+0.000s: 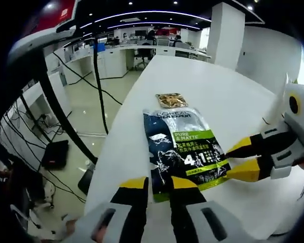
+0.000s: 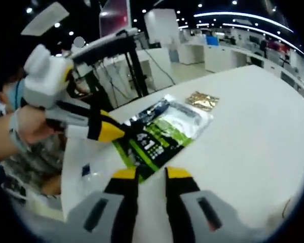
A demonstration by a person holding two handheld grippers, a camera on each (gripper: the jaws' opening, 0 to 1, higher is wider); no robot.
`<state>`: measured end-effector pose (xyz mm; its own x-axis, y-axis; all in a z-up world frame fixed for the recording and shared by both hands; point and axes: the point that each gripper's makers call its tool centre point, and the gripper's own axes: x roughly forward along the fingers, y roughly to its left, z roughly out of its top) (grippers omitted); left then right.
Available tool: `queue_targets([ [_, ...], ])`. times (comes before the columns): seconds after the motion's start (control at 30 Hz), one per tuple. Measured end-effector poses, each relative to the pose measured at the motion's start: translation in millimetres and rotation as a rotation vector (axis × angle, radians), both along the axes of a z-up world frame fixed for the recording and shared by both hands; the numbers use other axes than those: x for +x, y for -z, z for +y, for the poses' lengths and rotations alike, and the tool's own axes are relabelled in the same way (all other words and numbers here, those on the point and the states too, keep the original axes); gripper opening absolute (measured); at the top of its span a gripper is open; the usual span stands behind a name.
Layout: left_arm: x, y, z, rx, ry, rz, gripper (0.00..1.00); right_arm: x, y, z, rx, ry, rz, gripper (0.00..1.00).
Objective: Arrange the skincare products in the storage area until every visible bottle or jar stands upright without overlapping.
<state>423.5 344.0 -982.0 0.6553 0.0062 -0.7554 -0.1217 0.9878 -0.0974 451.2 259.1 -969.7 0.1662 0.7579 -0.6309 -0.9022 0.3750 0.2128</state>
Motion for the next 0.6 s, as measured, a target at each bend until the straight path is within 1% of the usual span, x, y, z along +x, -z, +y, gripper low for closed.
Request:
queue_targets([
  [0.07, -0.5, -1.5, 0.6, 0.030, 0.019, 0.000, 0.13, 0.7, -0.4, 0.4, -0.007, 0.004, -0.011, 0.16],
  [0.13, -0.3, -2.1, 0.7, 0.030, 0.026, -0.004, 0.11, 1.0, 0.1, 0.4, -0.005, 0.002, -0.015, 0.15],
  [0.17, -0.5, -2.4, -0.5, 0.023, 0.028, -0.006, 0.07, 0.5, 0.6, 0.8, -0.002, -0.003, -0.008, 0.13],
  [0.2, -1.5, -1.9, -2.0, 0.013, 0.028, -0.001, 0.05, -1.0, 1.6, 1.7, 0.005, 0.004, 0.012, 0.12],
  [0.27, -0.2, -1.5, 0.7, 0.040, 0.038, -0.005, 0.04, 0.2, 1.6, 1.4, 0.000, 0.019, 0.017, 0.10],
  [0.33, 0.9, -0.9, -0.8, 0.036, 0.042, -0.005, 0.02, 1.1, 2.4, 0.7, -0.006, 0.030, 0.012, 0.08],
  [0.4, 1.3, -1.5, -1.8, 0.041, 0.054, -0.007, 0.01, 1.9, 4.7, 0.6, -0.015, 0.013, -0.008, 0.05],
  [0.43, 1.0, -1.6, -2.5, 0.042, 0.057, -0.006, 0.01, 1.1, 4.6, 1.0, -0.014, 0.016, -0.002, 0.04],
  [0.53, 1.7, -1.9, -2.8, 0.085, 0.073, -0.007, 0.00, -0.7, 4.8, -0.4, -0.032, 0.004, -0.013, 0.02],
  [0.6, 1.6, -2.6, -4.2, 0.088, 0.071, -0.008, 0.00, -1.5, 5.4, -2.6, -0.041, -0.008, -0.032, 0.01],
])
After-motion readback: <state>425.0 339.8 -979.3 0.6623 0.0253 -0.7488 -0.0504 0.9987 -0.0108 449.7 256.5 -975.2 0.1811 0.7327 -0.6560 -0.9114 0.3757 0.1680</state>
